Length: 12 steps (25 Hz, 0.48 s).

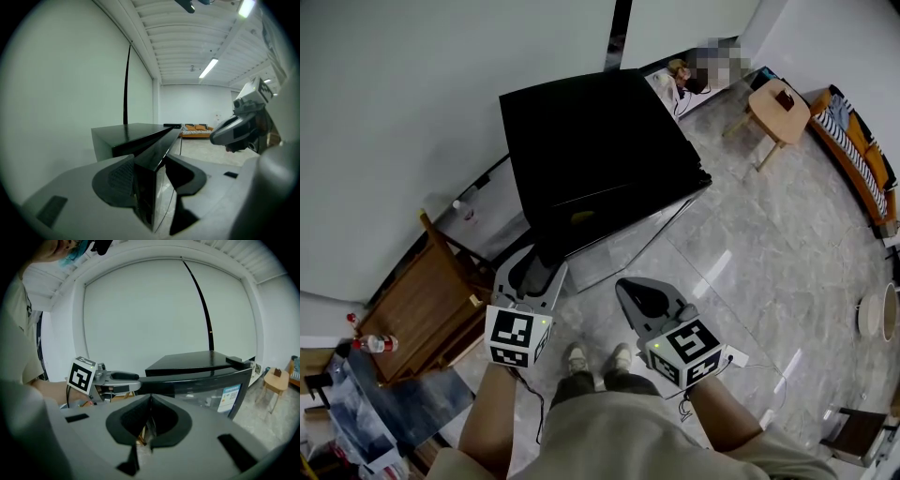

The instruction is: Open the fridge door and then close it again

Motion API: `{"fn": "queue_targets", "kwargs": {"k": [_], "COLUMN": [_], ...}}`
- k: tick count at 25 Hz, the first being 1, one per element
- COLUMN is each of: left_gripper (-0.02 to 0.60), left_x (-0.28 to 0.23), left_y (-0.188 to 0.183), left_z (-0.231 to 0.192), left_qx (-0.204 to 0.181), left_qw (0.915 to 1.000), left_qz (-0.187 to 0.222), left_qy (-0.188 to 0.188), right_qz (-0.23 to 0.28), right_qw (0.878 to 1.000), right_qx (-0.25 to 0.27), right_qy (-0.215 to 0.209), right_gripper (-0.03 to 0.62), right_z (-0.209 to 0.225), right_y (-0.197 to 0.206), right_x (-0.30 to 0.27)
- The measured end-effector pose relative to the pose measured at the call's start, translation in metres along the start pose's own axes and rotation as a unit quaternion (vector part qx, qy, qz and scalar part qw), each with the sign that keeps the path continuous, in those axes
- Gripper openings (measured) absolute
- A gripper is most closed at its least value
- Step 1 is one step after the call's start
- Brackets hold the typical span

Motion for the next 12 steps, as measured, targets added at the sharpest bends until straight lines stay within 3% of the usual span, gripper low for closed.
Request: {"fn": "queue_targets", "kwargs": {"k": [12], "left_gripper": [0.192], "left_x": [0.021], "left_y": [0.011], "left_z": [0.031], "left_qx": [-0.008], "left_qw": [0.9999], "left_qz": [-0.01], "left_qy": [0.005], "right_qz": [0.006], "right_qw": [1.0], "right_qx": [-0.018], "right_qy": [0.014], "right_gripper": [-0.003], "right_z": [-0.013], "right_y": [0.031], "right_x": [0.037]}}
Point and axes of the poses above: the fingertips, and each gripper's own axes: x backward along the fingers, z to its right, y out of its underside, the point moved 5 cm from there along x, backward along the fingers, and after that the axes turned 13 degrees about -z, right-handed, at the moved point
